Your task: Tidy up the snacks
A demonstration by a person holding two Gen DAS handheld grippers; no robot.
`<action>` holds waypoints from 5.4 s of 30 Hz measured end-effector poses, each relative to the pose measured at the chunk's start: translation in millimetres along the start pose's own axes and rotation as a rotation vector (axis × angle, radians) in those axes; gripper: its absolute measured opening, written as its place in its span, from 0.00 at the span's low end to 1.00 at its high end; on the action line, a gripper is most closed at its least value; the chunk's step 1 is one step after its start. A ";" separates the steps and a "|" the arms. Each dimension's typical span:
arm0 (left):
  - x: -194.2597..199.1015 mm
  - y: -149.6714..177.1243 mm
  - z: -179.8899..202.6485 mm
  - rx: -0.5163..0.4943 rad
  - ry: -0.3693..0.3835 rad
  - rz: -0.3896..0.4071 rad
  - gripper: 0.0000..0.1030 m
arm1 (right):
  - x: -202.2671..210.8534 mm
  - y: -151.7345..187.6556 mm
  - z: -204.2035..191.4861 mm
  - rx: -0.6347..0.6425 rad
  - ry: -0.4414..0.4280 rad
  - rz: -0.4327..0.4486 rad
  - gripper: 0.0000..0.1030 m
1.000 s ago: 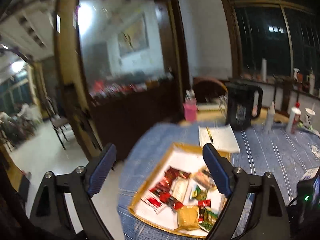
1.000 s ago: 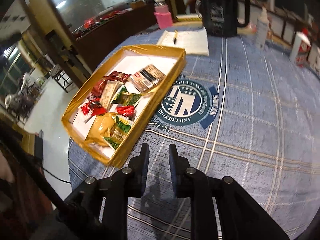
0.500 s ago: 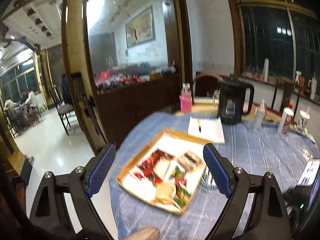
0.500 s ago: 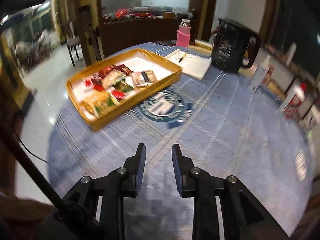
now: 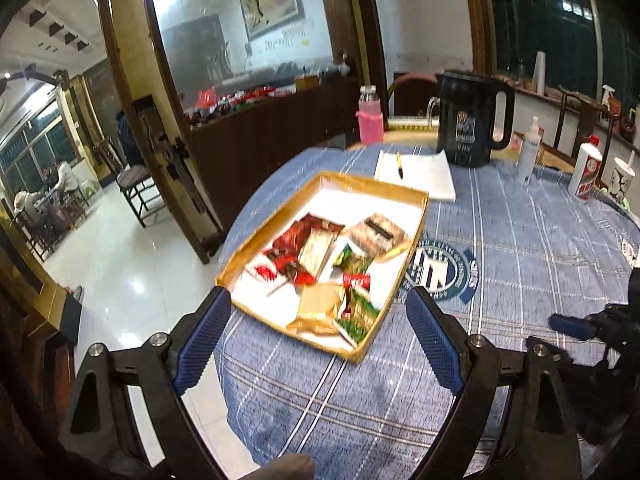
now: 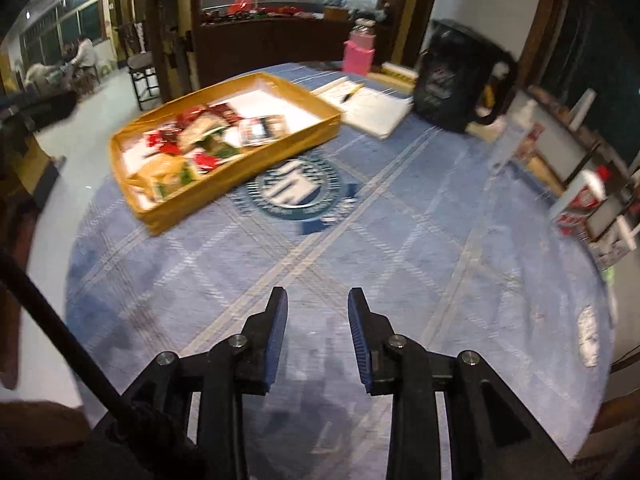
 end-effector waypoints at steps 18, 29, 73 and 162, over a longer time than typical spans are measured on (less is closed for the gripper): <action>-26.0 38.6 -9.3 0.071 0.054 -0.120 0.87 | -15.0 0.0 -61.6 0.051 -0.046 -0.063 0.32; -42.2 53.9 2.7 0.045 0.086 -0.196 0.87 | -25.5 13.5 -59.4 0.026 -0.029 -0.108 0.33; -98.9 72.4 -50.5 -0.046 0.086 -0.315 0.87 | -58.1 -0.6 -117.8 -0.006 0.002 -0.178 0.33; -148.5 56.6 -33.3 -0.086 0.319 -0.363 0.87 | -76.7 -17.5 -121.2 -0.105 0.091 -0.204 0.37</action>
Point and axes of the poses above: each gripper's, at about its wrist camera, not at the fingertips, and x roughly against the way its jaws point, z to its right, y to its underside, the point moved 8 cm from there along -x, roughly the way its jaws point, and after that the axes turned 10 degrees about -x, right-handed, at the moved point
